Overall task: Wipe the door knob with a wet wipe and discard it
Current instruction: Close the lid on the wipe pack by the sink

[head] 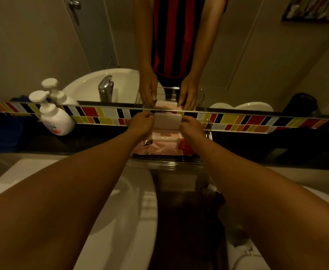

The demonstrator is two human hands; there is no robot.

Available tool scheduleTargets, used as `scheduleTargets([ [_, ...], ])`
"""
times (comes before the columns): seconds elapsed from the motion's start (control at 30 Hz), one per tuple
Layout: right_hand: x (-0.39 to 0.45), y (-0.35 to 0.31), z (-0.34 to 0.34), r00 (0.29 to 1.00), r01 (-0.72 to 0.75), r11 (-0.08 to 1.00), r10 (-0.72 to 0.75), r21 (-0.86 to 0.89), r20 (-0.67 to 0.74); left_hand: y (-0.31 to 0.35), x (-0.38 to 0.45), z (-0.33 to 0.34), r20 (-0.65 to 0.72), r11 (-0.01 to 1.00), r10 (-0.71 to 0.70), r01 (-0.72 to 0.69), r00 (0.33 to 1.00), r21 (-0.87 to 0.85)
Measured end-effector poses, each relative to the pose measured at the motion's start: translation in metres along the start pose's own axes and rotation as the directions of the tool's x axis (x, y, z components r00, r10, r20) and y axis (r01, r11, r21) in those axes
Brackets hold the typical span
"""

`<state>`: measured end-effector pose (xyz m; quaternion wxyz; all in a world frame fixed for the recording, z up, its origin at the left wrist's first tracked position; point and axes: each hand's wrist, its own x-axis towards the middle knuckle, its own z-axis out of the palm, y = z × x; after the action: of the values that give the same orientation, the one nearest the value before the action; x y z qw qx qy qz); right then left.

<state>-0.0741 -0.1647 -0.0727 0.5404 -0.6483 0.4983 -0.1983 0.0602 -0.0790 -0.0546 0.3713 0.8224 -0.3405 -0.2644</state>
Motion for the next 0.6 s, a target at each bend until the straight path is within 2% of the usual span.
scheduleTargets([
  [0.1, -0.011, 0.003, -0.004, 0.999, 0.049, 0.996, -0.05, -0.074, -0.012, -0.002, -0.01, -0.002, -0.013, 0.998, 0.017, -0.018, 1.0, -0.062],
  [0.17, -0.021, 0.008, -0.01, 0.994, 0.103, 0.981, -0.105, -0.162, -0.004, -0.004, -0.019, -0.002, -0.004, 0.998, 0.05, -0.05, 0.999, -0.045],
  [0.3, -0.035, 0.016, -0.015, 0.981, 0.177, 0.929, -0.142, -0.326, 0.128, -0.008, -0.039, 0.006, 0.092, 0.98, 0.109, -0.122, 0.99, 0.154],
  [0.37, -0.039, 0.017, -0.014, 0.971, 0.215, 0.868, -0.142, -0.448, 0.192, -0.009, -0.046, 0.013, 0.141, 0.946, 0.129, -0.165, 0.982, 0.278],
  [0.6, -0.035, 0.027, -0.008, 0.933, 0.333, 0.594, -0.095, -0.733, 0.347, -0.018, -0.047, 0.024, 0.244, 0.842, 0.09, -0.205, 0.966, 0.499],
])
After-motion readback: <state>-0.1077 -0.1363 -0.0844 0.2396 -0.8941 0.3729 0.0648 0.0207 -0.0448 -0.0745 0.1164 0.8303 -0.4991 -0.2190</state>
